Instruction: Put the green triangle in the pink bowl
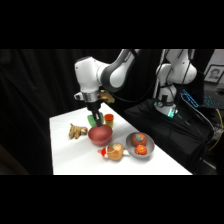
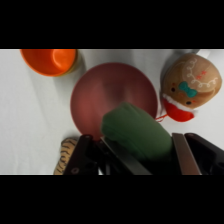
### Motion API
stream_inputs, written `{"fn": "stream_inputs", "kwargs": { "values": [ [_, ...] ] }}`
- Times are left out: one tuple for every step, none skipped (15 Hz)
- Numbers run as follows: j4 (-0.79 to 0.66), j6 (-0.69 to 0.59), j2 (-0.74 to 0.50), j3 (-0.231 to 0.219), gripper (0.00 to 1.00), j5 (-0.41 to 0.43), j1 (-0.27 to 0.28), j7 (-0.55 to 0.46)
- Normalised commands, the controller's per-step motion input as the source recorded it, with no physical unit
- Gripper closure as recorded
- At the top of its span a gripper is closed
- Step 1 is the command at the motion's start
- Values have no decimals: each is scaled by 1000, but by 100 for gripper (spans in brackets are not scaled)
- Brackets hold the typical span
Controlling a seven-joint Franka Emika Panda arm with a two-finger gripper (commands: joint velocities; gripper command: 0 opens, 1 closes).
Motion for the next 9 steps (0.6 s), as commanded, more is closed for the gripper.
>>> {"fn": "stream_inputs", "kwargs": {
  "values": [
    [-44, 250, 106, -28, 100, 221, -122, -176],
    [-31, 283, 129, -21, 100, 204, -95, -141],
    [-24, 300, 146, -4, 100, 202, -75, -136],
    [-6, 336, 179, -1, 100, 183, -55, -110],
    [13, 326, 190, 14, 100, 196, -55, -125],
    [30, 331, 210, 30, 100, 209, -58, -134],
    [34, 337, 211, 40, 100, 197, -49, -115],
    [41, 335, 211, 56, 100, 190, -47, -113],
    [51, 320, 209, 66, 100, 179, -47, -105]
  ]
}}
